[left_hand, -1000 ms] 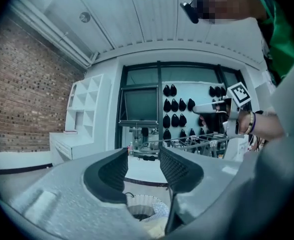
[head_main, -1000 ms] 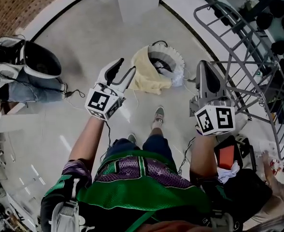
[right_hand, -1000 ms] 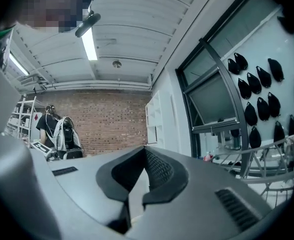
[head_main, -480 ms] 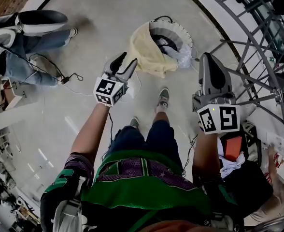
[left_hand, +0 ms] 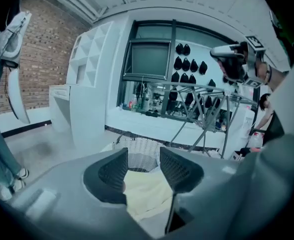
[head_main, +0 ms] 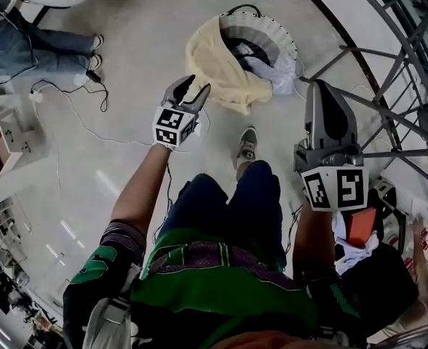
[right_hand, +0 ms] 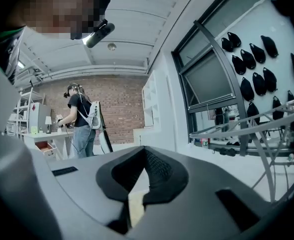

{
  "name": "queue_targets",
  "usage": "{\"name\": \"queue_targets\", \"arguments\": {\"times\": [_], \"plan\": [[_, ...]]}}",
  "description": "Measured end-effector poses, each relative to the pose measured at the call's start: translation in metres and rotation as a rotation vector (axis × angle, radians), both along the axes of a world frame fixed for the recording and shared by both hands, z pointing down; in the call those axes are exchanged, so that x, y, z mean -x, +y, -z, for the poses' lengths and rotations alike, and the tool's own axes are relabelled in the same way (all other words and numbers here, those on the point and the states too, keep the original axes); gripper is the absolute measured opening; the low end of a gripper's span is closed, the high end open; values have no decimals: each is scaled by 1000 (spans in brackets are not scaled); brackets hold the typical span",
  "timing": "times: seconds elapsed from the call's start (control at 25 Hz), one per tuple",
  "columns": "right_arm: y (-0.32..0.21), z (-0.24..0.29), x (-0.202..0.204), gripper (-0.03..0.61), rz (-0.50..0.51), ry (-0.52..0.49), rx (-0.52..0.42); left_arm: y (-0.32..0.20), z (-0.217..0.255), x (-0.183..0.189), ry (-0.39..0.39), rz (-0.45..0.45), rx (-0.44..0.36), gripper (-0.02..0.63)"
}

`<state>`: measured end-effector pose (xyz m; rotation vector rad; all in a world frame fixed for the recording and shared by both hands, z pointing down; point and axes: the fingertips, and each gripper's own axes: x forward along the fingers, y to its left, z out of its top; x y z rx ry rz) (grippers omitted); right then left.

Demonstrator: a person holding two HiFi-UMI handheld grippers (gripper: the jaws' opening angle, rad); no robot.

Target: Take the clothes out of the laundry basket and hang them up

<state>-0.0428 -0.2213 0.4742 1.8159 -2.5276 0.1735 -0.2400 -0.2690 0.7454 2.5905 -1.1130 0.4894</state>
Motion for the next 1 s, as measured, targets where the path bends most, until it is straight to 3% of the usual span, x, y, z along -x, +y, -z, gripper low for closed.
{"name": "queue_targets", "arguments": {"times": [0.28,0.52,0.92,1.0], "plan": [[-3,-60,-2,0,-21,1,15,5,-114,-14,-74,-77,70,202],[-4,-101,-9,0,-33,-5,42,3,-189,-17,-123,-86,122,202],[-9,-136,-12,0,-33,-13,79,-14,-227,-27,-155,-51,137,202],[-9,-133,-15,0,-34,-17,77,-12,-228,-29,-176,-51,140,137]]}}
